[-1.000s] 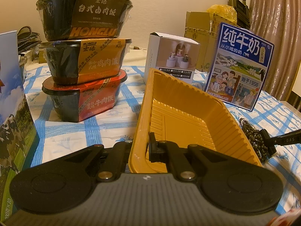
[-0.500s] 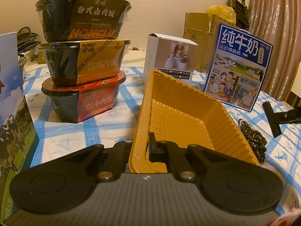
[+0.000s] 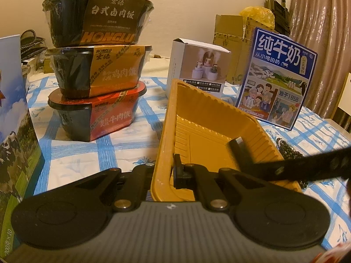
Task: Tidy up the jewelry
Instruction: 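Carry the pendant into the tray and open the right gripper, then grasp the brown bead bracelet from the bead pile with the right gripper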
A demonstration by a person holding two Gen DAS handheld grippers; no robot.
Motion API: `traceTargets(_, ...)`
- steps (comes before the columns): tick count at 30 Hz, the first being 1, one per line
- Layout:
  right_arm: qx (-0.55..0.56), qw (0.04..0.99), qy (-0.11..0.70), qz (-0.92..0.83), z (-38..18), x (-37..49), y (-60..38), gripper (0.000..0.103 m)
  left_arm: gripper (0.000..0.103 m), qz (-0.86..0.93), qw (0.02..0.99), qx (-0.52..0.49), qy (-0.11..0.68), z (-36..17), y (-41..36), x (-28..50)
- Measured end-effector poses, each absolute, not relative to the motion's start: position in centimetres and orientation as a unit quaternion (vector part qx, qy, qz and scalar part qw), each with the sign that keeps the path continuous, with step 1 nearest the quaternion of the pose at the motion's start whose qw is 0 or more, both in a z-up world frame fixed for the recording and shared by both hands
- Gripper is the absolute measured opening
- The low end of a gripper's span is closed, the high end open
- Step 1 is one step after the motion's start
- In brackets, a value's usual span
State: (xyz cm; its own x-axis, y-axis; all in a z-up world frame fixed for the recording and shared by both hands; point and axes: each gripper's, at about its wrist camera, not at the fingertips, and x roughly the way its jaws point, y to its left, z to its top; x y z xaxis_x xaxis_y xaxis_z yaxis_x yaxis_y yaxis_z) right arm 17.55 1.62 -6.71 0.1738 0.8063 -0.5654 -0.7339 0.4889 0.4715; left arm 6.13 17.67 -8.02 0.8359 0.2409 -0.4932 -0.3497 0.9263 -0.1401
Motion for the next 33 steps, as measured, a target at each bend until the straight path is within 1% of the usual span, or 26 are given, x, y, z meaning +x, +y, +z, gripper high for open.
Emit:
traceTargets(8,0.036,0.759,0.408,0.507,-8.1,17.3,3.1,0.022,0.004,0.156,0.95,-0.119,0.241,-8.2,17.9,6.1)
traceTargets(12,0.038,0.763,0.397,0.509,-7.5,16.9,1.9,0.027,0.004,0.157,0.95,-0.12,0.242,-8.3,17.9,6.1)
traceTargets(24,0.036,0.809,0.381,0.446,-6.9,17.1,-6.4,0.027,0.004,0.159,0.95,-0.12,0.242,-8.2,18.0,6.2)
traceTargets(33,0.034,0.85,0.393,0.35,-8.5,19.8,-12.7,0.027,0.004,0.159,0.95,-0.119,0.243,-8.2,18.0,6.2)
